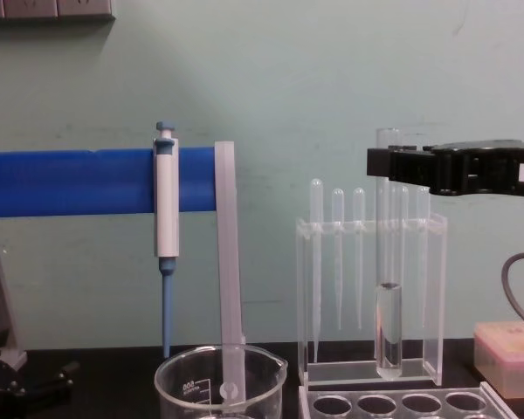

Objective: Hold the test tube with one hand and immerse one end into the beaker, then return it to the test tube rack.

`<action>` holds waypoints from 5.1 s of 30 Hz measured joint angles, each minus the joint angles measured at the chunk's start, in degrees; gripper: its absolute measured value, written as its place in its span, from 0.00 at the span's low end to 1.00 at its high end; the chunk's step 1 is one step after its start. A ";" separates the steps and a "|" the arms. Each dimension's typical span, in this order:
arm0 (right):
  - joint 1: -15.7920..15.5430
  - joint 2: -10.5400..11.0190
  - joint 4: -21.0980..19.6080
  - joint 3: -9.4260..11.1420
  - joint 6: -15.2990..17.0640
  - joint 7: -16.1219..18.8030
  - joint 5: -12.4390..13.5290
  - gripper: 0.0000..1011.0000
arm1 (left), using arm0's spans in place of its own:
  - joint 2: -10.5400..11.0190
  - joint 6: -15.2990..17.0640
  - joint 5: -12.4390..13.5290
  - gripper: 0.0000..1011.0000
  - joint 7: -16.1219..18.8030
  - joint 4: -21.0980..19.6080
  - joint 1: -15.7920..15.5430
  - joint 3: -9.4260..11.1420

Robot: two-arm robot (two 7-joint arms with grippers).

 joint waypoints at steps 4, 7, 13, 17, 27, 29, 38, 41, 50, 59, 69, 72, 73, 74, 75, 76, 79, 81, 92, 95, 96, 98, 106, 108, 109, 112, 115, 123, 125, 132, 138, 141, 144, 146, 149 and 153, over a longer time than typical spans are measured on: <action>-0.02 -0.02 0.01 0.02 -0.03 0.01 -0.05 0.22 | 0.00 0.00 0.00 0.99 0.00 0.00 0.00 0.00; -0.03 -0.04 0.03 0.04 -0.04 0.01 -0.11 0.22 | 0.00 0.00 0.00 0.99 0.00 0.00 0.00 0.00; -0.05 -0.07 0.05 0.07 -0.07 0.01 -0.18 0.22 | 0.00 0.00 0.00 0.99 0.00 0.00 0.00 0.00; -0.05 -0.07 0.05 0.08 -0.08 0.01 -0.21 0.22 | 0.00 0.00 0.00 0.99 0.00 0.00 0.00 0.00; -0.05 -0.08 0.05 0.08 -0.14 0.04 -0.26 0.22 | 0.00 0.00 0.00 0.99 0.00 0.00 0.00 0.00; -0.06 -0.08 0.05 0.08 -0.14 0.04 -0.26 0.22 | 0.00 0.00 0.00 0.99 0.00 0.00 0.00 0.00; -0.06 -0.08 0.05 0.08 -0.14 0.06 -0.26 0.22 | 0.00 0.00 0.00 0.99 0.00 0.00 0.00 0.00; -0.06 -0.08 0.05 0.08 -0.14 0.07 -0.26 0.22 | 0.00 0.00 0.00 0.99 0.00 0.00 0.00 0.00; -0.06 -0.08 0.05 0.08 -0.14 0.09 -0.26 0.22 | 0.00 0.00 0.00 0.99 0.00 0.00 0.00 0.00; -0.06 -0.08 0.05 0.08 -0.14 0.09 -0.26 0.22 | 0.00 0.00 0.00 0.99 0.00 0.00 0.00 0.00; 1.81 0.35 -0.42 -1.80 0.11 0.01 0.50 0.22 | 0.00 0.00 0.00 0.99 0.00 0.00 0.00 0.00; 2.89 0.06 -0.48 -2.77 0.12 0.04 0.65 0.22 | 0.00 0.00 0.00 0.99 0.00 0.00 0.00 0.00; 3.50 -0.18 -0.48 -3.39 0.12 0.08 0.77 0.22 | 0.00 0.00 0.00 0.99 0.00 0.00 0.00 0.00; 3.84 -0.31 -0.45 -3.70 0.12 0.12 0.82 0.22 | 0.00 0.00 0.00 0.99 0.00 0.00 0.00 0.00; 4.22 -0.45 -0.39 -4.02 0.12 0.17 0.85 0.22 | 0.00 0.00 0.00 0.99 0.00 0.00 0.00 0.00; 4.62 -0.58 -0.26 -4.32 0.12 0.26 0.86 0.22 | 0.00 0.00 0.00 0.99 0.00 0.00 0.00 0.00; 6.26 -1.27 0.41 -5.70 0.13 0.62 0.94 0.22 | 0.00 0.00 0.00 0.99 0.00 0.00 0.00 0.00; 7.30 -1.79 0.96 -6.61 0.18 0.89 0.95 0.22 | 0.00 0.00 0.00 0.99 0.00 0.00 0.00 0.00; 11.44 -4.72 5.29 -11.01 -0.52 1.53 0.46 0.22 | 0.00 0.00 0.00 0.99 0.00 0.00 0.00 0.00; 12.20 -5.44 6.59 -11.98 -1.04 1.82 0.04 0.22 | 0.00 0.00 0.00 0.99 0.00 0.00 0.00 0.00; 12.50 -5.79 7.17 -12.40 -1.25 1.87 -0.12 0.22 | 0.00 0.00 0.00 0.99 0.00 0.00 0.00 0.00; 12.72 -6.10 7.69 -12.76 -1.43 1.89 -0.33 0.22 | 0.00 0.00 0.00 0.99 0.00 0.00 0.00 0.00; 12.82 -7.31 10.04 -13.97 -3.08 2.26 -0.98 0.22 | 0.00 0.00 0.00 0.99 0.00 0.00 0.00 0.00; 12.57 -7.63 10.82 -14.19 -3.98 2.40 -1.22 0.22 | 0.00 0.00 0.00 0.99 0.00 0.00 0.00 0.00; 12.41 -7.84 11.33 -14.37 -4.44 2.62 -1.35 0.22 | 0.00 0.00 0.00 0.99 0.00 0.00 0.00 0.00; 12.19 -8.14 12.09 -14.64 -5.04 2.79 -1.59 0.22 | 0.00 0.00 0.00 0.99 0.00 0.00 0.00 0.00; 11.88 -8.51 13.17 -14.94 -5.70 3.09 -1.90 0.22 | 0.00 0.00 0.00 0.99 0.00 0.00 0.00 0.00; 11.22 -9.54 16.09 -15.33 -7.91 4.11 -2.60 0.22 | 0.00 0.00 0.00 0.99 0.00 0.00 0.00 0.00; 11.13 -9.70 16.52 -15.35 -8.25 4.14 -2.71 0.22 | 0.00 0.00 0.00 0.99 0.00 0.00 0.00 0.00; 10.74 -10.43 18.69 -15.27 -9.63 4.49 -3.56 0.22 | 0.00 0.00 0.00 0.99 0.00 0.00 0.00 0.00; 10.51 -10.89 19.86 -15.08 -10.23 4.61 -3.93 0.22 | 0.00 0.00 0.00 0.99 0.00 0.00 0.00 0.00; 10.44 -11.12 20.44 -15.02 -10.41 4.64 -4.17 0.22 | 0.00 0.00 0.00 0.99 0.00 0.00 0.00 0.00; 10.19 -11.27 20.71 -14.87 -10.43 4.72 -4.40 0.22 | 0.00 0.00 0.00 0.99 0.00 0.00 0.00 0.00; 10.06 -11.30 20.73 -14.80 -10.43 4.76 -4.45 0.22 | 0.00 0.00 0.00 0.99 0.00 0.00 0.00 0.00; 9.69 -11.31 20.75 -14.69 -10.43 4.78 -4.59 0.22 | 0.00 0.00 0.00 0.99 0.00 0.00 0.00 0.00; 9.34 -11.36 20.73 -14.54 -10.45 4.73 -4.85 0.22 | 0.00 0.00 0.00 0.99 0.00 0.00 0.00 0.00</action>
